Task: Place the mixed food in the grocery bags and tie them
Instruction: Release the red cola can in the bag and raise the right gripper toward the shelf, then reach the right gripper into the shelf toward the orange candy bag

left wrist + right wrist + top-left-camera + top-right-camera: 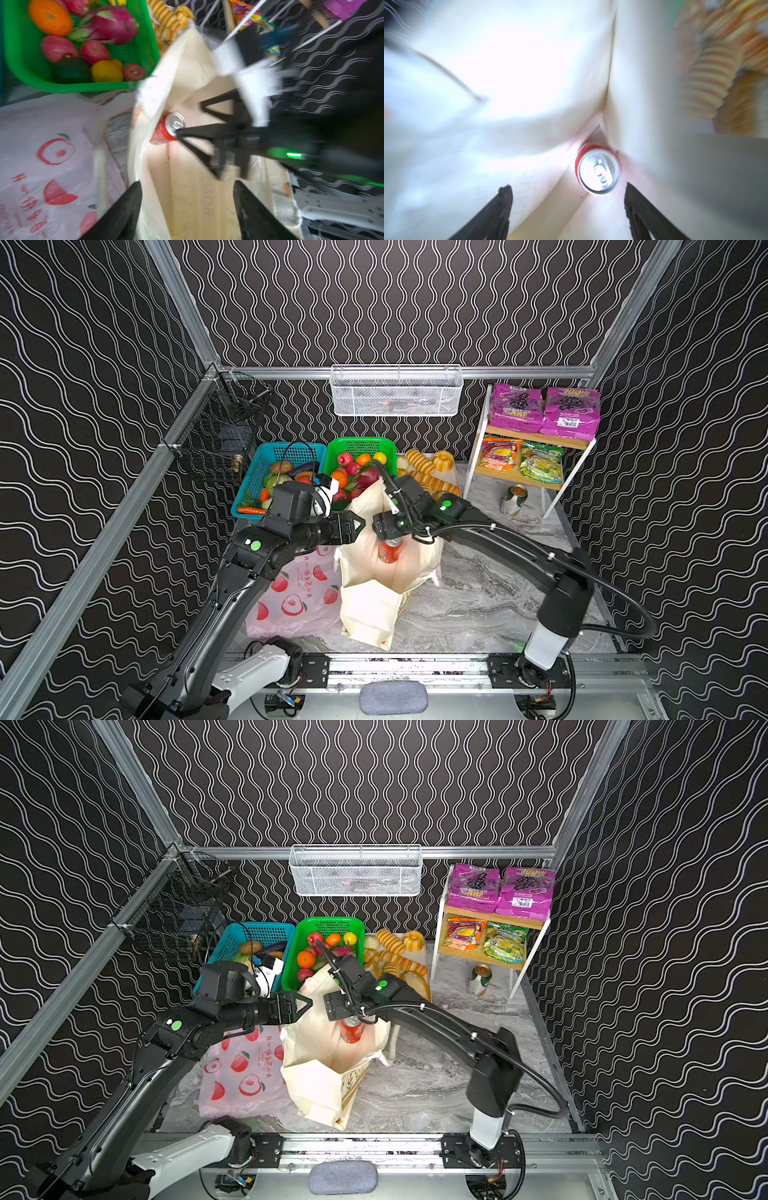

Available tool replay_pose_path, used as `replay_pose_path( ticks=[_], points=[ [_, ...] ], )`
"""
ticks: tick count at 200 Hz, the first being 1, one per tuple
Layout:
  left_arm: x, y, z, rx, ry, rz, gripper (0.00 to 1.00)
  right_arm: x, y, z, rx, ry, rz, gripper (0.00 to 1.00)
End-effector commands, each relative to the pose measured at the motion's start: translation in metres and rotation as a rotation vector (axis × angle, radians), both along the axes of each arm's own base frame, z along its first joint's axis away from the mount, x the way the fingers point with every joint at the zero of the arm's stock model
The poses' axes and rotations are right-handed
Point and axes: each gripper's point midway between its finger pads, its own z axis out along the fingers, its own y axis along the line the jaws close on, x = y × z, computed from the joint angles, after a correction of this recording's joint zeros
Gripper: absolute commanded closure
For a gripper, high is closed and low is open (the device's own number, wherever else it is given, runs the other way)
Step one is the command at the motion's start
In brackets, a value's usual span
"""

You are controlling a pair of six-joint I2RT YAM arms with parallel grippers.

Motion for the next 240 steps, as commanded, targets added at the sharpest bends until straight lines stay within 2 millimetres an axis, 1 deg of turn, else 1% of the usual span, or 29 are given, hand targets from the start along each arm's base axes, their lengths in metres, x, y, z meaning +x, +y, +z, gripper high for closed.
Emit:
replay_pose_path(
  ticks=[1,24,37,46,48,60,65,67,68,72,73,74,76,77,81,85,89,91,96,109,125,141,155,164,172,184,204,219,240],
  points=[
    [0.005,0.015,-0.005,0.052,-0.016,0.072,0.26,0.010,-0.010,0.039,0.079,-0.114,-0.030,0.13],
    [0.005,0.016,-0.008,0.068,-0.005,0.078,0.24,0.020,-0.028,0.046,0.125,-0.081,-0.058,0.15],
    [0.004,0.022,-0.005,0.092,-0.017,0.092,0.23,0.026,-0.046,0.063,0.102,-0.126,-0.115,0.16],
    [0.004,0.028,-0.004,0.114,-0.029,0.111,0.20,0.032,-0.067,0.081,0.100,-0.186,-0.173,0.15],
    [0.003,0.029,-0.004,0.119,-0.030,0.112,0.19,0.035,-0.076,0.086,0.103,-0.201,-0.198,0.15],
    [0.002,0.029,-0.006,0.139,-0.029,0.099,0.16,0.046,-0.109,0.098,0.127,-0.233,-0.284,0.16],
    [0.002,0.028,-0.008,0.146,-0.019,0.086,0.16,0.051,-0.128,0.103,0.142,-0.245,-0.328,0.16],
    [0.002,0.028,-0.010,0.149,-0.013,0.082,0.16,0.057,-0.142,0.106,0.152,-0.252,-0.366,0.17],
    [0.001,0.028,-0.010,0.150,-0.010,0.080,0.16,0.057,-0.142,0.106,0.152,-0.252,-0.366,0.17],
    [0.001,0.026,-0.013,0.152,0.004,0.071,0.16,0.062,-0.159,0.104,0.156,-0.254,-0.412,0.18],
    [0.001,0.026,-0.013,0.151,0.007,0.068,0.16,0.064,-0.167,0.103,0.159,-0.256,-0.436,0.18],
    [0.001,0.025,-0.013,0.151,0.008,0.066,0.16,0.064,-0.167,0.103,0.159,-0.256,-0.436,0.18],
    [0.001,0.024,-0.015,0.150,0.015,0.061,0.16,0.068,-0.180,0.103,0.165,-0.260,-0.474,0.19],
    [0.001,0.024,-0.015,0.148,0.016,0.059,0.16,0.068,-0.180,0.103,0.165,-0.260,-0.474,0.19],
    [0.000,0.021,-0.016,0.141,0.024,0.047,0.16,0.071,-0.195,0.101,0.169,-0.261,-0.519,0.21],
    [0.000,0.019,-0.018,0.136,0.032,0.037,0.16,0.076,-0.216,0.101,0.175,-0.272,-0.573,0.22],
    [0.000,0.015,-0.019,0.123,0.039,0.022,0.16,0.076,-0.222,0.100,0.179,-0.277,-0.590,0.22],
    [-0.001,0.014,-0.020,0.117,0.042,0.017,0.16,0.079,-0.234,0.099,0.180,-0.284,-0.619,0.23],
    [-0.001,0.010,-0.021,0.099,0.045,0.002,0.16,0.083,-0.253,0.098,0.194,-0.305,-0.667,0.24],
    [-0.001,0.002,-0.022,0.058,0.041,-0.024,0.17,0.091,-0.289,0.084,0.273,-0.309,-0.761,0.28],
    [0.000,-0.002,-0.026,0.043,0.052,-0.034,0.19,0.103,-0.321,0.065,0.451,-0.280,-0.817,0.35],
    [0.001,-0.002,-0.033,0.065,0.073,-0.040,0.22,0.113,-0.341,0.057,0.585,-0.298,-0.850,0.38],
    [0.002,0.002,-0.040,0.097,0.092,-0.026,0.26,0.124,-0.363,0.053,0.638,-0.340,-0.897,0.39],
    [0.003,0.005,-0.044,0.115,0.101,-0.014,0.29,0.134,-0.376,0.049,0.669,-0.352,-0.930,0.40],
    [0.003,0.005,-0.045,0.115,0.105,-0.019,0.33,0.145,-0.382,0.046,0.720,-0.332,-0.920,0.41],
    [0.002,-0.001,-0.047,0.099,0.109,-0.043,0.38,0.161,-0.384,0.043,0.789,-0.312,-0.877,0.42],
    [0.004,-0.006,-0.048,0.068,0.116,-0.052,0.47,0.179,-0.384,0.039,0.864,-0.314,-0.862,0.42],
    [0.005,-0.008,-0.049,0.058,0.120,-0.051,0.49,0.192,-0.385,0.030,0.905,-0.282,-0.873,0.42],
    [0.006,-0.007,-0.051,0.063,0.123,-0.042,0.51,0.208,-0.381,0.031,0.940,-0.268,-0.839,0.41]
  ],
)
